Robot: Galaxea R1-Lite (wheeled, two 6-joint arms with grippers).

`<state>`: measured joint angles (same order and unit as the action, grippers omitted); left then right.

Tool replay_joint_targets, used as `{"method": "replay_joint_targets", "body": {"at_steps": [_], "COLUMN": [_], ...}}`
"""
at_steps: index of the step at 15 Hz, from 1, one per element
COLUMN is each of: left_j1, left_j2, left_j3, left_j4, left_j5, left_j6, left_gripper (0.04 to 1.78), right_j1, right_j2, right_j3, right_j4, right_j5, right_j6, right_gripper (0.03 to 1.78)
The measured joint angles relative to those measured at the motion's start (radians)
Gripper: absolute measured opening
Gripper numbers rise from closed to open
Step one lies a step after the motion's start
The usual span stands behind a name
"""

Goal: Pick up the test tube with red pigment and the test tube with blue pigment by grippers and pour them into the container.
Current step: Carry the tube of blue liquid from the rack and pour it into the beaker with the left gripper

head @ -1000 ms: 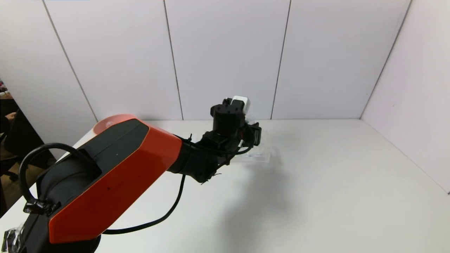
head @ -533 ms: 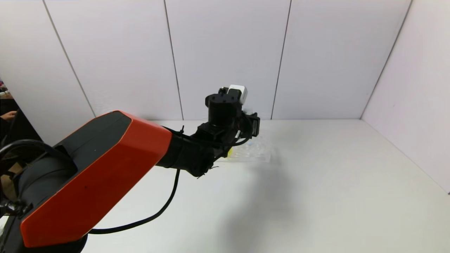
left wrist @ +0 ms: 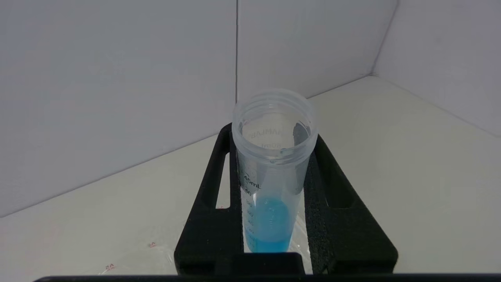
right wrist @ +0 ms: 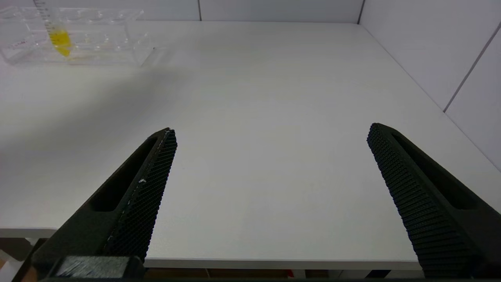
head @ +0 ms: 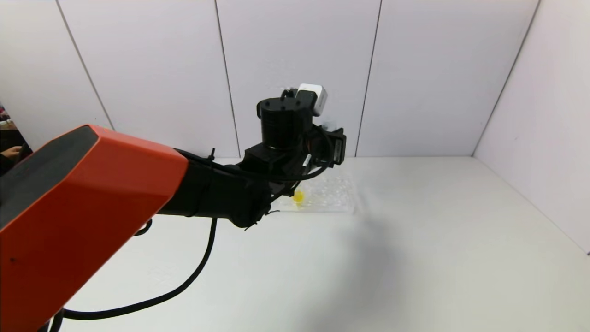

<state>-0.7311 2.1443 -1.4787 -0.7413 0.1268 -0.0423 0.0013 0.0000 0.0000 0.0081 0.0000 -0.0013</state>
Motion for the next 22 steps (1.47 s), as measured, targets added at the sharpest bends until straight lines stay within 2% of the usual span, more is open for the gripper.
{"method": "replay_joint_targets", "body": {"at_steps": [3, 7, 17, 22], "left_j1": [-0.001, 0.007, 0.060, 0.118], "left_j2": [-0.066, -0.163, -0.276, -0.319], "left_j3": [0.050, 0.100, 0.153, 0.161], "left_j4": [-0.003, 0.015, 0.058, 0.185], "left_j5": [0.004, 0.054, 0.048, 0.040], "left_j6": [0.011, 0.041, 0.057, 0.057], "left_gripper": [0.46, 0.46, 0.46, 0.46], "right_j1": [0.000, 0.000, 0.000, 0.000], "right_j2": [0.000, 0.000, 0.000, 0.000], "right_j3": [0.000, 0.000, 0.000, 0.000], "right_j4": [0.000, 0.000, 0.000, 0.000], "right_j5": [0.000, 0.000, 0.000, 0.000], "right_j6": [0.000, 0.000, 0.000, 0.000], "right_gripper": [1.77, 1.77, 1.77, 1.78]}}
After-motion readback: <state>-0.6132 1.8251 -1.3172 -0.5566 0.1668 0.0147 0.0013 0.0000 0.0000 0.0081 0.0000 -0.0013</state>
